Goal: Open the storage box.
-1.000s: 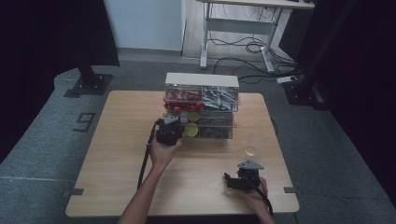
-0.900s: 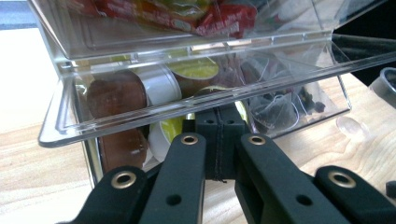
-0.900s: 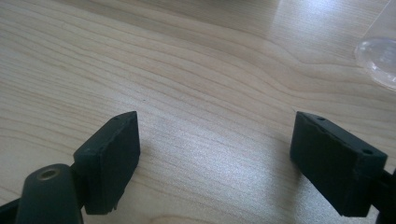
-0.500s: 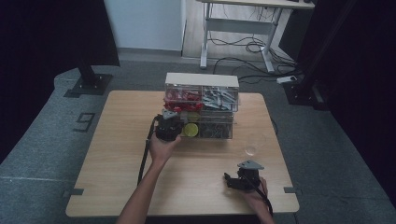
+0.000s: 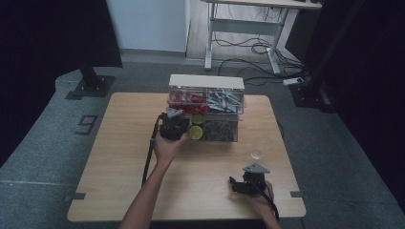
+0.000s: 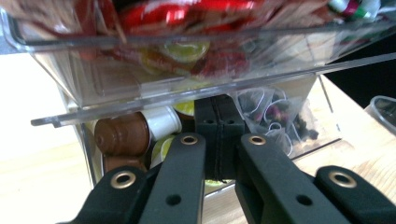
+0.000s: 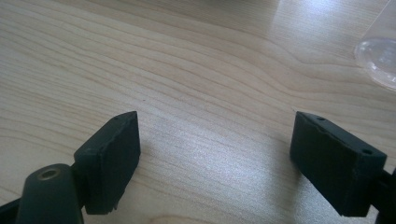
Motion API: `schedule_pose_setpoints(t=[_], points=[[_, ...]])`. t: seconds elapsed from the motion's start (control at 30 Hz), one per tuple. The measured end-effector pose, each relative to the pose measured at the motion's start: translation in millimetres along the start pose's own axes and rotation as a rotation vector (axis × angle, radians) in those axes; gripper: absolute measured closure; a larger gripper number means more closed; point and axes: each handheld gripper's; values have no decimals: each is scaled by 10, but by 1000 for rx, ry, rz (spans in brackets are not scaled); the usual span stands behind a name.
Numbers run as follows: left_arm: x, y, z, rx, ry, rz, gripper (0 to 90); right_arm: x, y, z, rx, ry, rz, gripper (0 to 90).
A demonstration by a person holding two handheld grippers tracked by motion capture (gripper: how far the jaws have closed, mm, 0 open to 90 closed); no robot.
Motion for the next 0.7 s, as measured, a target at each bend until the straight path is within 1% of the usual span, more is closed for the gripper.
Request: schedule_pose_setpoints(t=[0.17,0.23,0.37,0.7], points=[[-24,5,3,2,3,0,900,0,0,0,0,0,0,161],[-38,13,1,2,-3,1,900,0,0,-1,0,1,0,162],[-54,17,0,-1,-2,-2,900,0,0,0,0,0,0,162],[-45,19,11,-1,0,1,900,1,-1,0,-1,-1,1,165]])
Point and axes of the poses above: each handheld gripper's, and its own axes: y roughly forward along the jaws, x roughly out of its underside, z roughly to its right, and after that the axes turned 9 degrees about z, right-handed
